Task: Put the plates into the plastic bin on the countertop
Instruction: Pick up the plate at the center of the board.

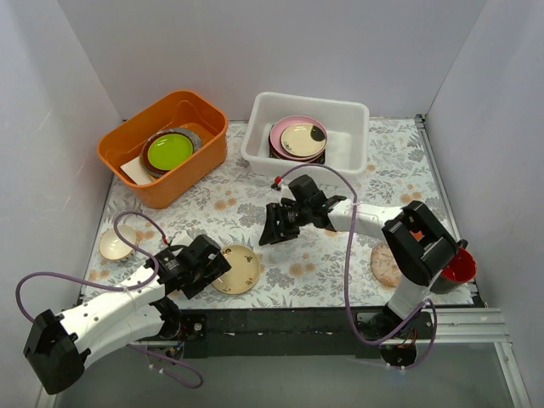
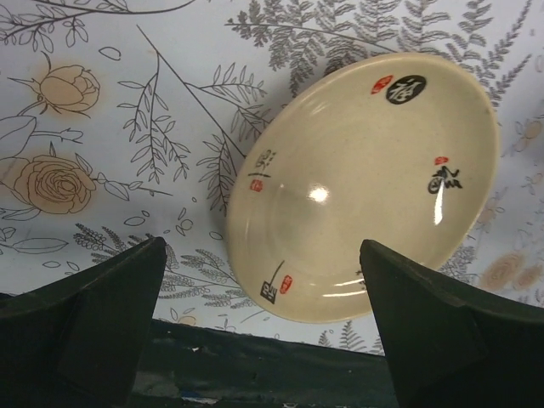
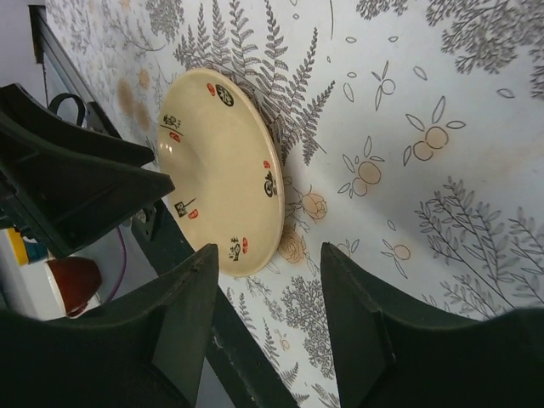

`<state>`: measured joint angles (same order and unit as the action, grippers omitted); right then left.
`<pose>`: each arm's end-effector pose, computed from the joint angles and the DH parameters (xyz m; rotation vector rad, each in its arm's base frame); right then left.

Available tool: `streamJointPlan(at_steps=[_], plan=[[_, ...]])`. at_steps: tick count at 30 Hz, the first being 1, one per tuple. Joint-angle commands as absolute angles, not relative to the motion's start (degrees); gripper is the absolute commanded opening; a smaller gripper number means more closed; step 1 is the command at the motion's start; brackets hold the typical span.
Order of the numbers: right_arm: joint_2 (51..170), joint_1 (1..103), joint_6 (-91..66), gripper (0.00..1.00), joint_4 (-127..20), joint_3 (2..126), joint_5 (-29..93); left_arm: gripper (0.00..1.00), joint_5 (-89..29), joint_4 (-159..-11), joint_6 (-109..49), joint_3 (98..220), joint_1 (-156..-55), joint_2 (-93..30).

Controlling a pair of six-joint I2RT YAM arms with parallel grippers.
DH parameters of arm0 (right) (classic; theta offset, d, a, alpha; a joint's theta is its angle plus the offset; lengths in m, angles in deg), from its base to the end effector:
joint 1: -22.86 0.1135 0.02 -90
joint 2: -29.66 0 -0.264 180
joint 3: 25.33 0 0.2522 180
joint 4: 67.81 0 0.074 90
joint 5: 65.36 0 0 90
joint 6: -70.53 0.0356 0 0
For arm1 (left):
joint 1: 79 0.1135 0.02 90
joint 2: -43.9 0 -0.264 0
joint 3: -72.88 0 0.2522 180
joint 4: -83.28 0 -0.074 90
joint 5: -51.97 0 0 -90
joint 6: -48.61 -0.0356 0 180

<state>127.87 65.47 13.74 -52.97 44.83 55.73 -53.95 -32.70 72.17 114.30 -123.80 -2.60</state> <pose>0.2502 0.2551 0.1851 -0.5137 2.4996 1.2345 0.0978 -0.0833 0.1816 -1.6237 2.2466 -0.4293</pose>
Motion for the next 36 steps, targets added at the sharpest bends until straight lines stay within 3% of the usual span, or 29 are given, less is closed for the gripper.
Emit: streamJointPlan(at_steps=[1, 26, 29, 36], plan=[[130.8, 68.2, 15.6, 0.59, -58.2, 45.4, 57.4, 0.98, -51.9, -35.4, 78.8, 112.7, -123.4, -3.0], [141.1, 73.6, 20.2, 0.51, -66.2, 44.8, 59.8, 0.98, -48.8, -43.9, 75.9, 109.5, -123.4, -3.5], [141.5, 74.1, 20.6, 0.47, -66.6, 44.8, 59.5, 0.98, -48.8, -44.5, 75.8, 109.5, -123.4, -3.4], [142.2, 74.4, 20.3, 0.16, -66.9, 44.9, 59.8, 0.98, -48.7, -45.4, 74.7, 109.8, -123.4, -3.6]])
